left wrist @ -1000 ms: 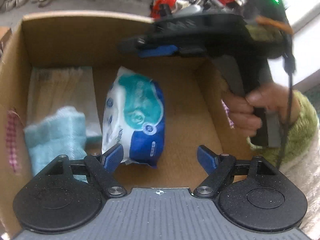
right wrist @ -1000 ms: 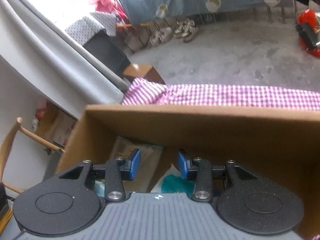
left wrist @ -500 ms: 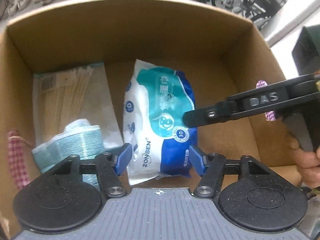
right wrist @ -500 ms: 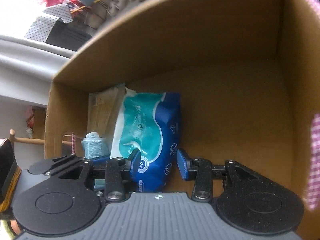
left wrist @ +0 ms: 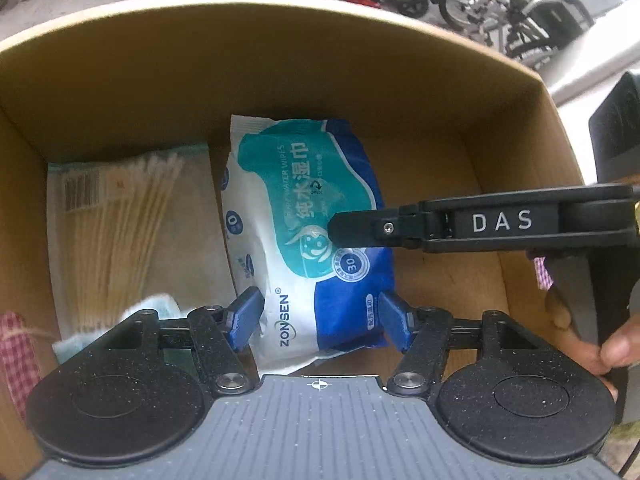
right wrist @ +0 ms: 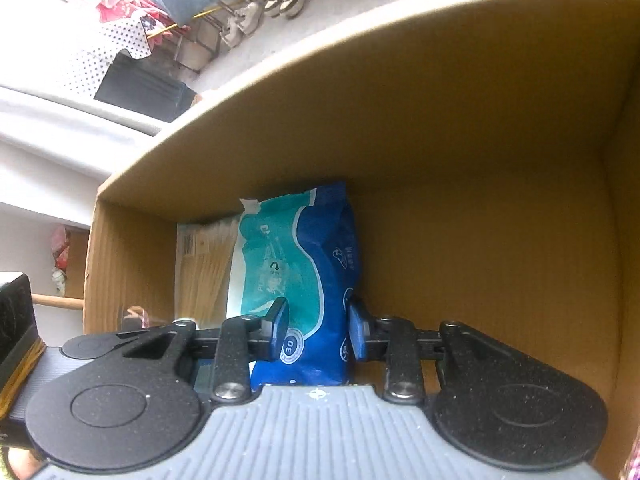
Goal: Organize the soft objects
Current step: 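Lower the wipes pack into the box and open the right gripper, then move the right gripper back to the bandage box beside the plush doll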
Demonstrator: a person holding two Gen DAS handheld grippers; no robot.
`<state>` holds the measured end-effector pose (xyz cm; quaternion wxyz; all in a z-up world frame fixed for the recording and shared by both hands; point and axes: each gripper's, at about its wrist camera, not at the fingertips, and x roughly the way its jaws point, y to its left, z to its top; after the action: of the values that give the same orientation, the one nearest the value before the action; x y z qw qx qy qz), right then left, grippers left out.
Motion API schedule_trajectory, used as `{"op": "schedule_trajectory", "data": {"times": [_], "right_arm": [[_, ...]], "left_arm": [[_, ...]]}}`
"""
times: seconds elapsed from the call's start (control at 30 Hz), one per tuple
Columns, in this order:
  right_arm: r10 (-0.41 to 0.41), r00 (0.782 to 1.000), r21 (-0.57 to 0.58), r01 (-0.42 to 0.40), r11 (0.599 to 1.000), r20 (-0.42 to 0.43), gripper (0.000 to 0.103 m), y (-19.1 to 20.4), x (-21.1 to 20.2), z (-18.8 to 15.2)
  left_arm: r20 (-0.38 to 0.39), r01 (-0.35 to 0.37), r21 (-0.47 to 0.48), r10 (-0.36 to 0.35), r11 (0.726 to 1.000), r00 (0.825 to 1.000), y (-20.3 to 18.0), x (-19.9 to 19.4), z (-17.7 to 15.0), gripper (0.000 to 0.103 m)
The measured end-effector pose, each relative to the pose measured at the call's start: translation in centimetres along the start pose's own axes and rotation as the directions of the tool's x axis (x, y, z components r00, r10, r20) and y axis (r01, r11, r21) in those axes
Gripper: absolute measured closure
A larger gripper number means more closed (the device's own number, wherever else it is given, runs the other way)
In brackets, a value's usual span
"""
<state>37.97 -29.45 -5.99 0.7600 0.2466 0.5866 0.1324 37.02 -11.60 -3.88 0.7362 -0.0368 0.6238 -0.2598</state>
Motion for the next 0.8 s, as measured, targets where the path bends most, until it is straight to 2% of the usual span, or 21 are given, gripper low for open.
{"op": "schedule_trajectory", "data": {"times": [0.2, 0.27, 0.3, 0.33, 0.43, 0.53, 0.67, 0.8], "right_arm": [[-0.018, 0.999, -0.033, 0.019, 0.999, 0.028, 0.068, 0.6, 0.6, 0.5], [-0.019, 0.999, -0.032, 0.020, 0.999, 0.029, 0.067, 0.6, 0.6, 0.3], [-0.016, 1.000, -0.026, 0.016, 1.000, 0.025, 0.067, 0.5, 0.5, 0.3], [-0.013, 1.000, -0.021, 0.013, 1.000, 0.027, 0.065, 0.3, 0.3, 0.3], [0.011, 0.999, 0.003, -0.011, 1.000, 0.049, 0.053, -0.1, -1.1, 0.2], [0.047, 0.994, 0.017, -0.049, 0.999, 0.103, 0.051, -0.3, -3.3, -0.1], [0.109, 0.976, 0.020, -0.115, 0.993, 0.187, 0.051, -0.3, -7.7, -1.6], [0.174, 0.940, 0.002, -0.183, 0.983, 0.293, 0.051, -0.2, -13.3, -4.6]], "left_arm": [[0.013, -0.002, -0.018, 0.002, 1.000, 1.000, 0.6, -0.3, -0.2, 0.037], [0.017, -0.001, -0.019, 0.002, 1.000, 1.000, 0.0, 0.0, -0.6, 0.030], [0.021, 0.002, -0.023, -0.001, 1.000, 1.000, -0.3, -0.1, -0.7, 0.023], [0.031, -0.001, -0.027, 0.001, 1.000, 1.000, -0.3, -0.4, -0.9, 0.020], [0.067, 0.008, -0.033, -0.006, 0.999, 0.998, -0.2, -1.6, -1.2, 0.018], [0.094, 0.031, -0.042, -0.027, 0.999, 0.995, -0.4, -3.3, -1.9, 0.017], [0.161, 0.059, -0.027, -0.054, 0.998, 0.985, -0.8, -6.6, -3.6, 0.014], [0.236, 0.109, -0.012, -0.103, 0.994, 0.966, -1.2, -10.4, -5.5, 0.009]]}}
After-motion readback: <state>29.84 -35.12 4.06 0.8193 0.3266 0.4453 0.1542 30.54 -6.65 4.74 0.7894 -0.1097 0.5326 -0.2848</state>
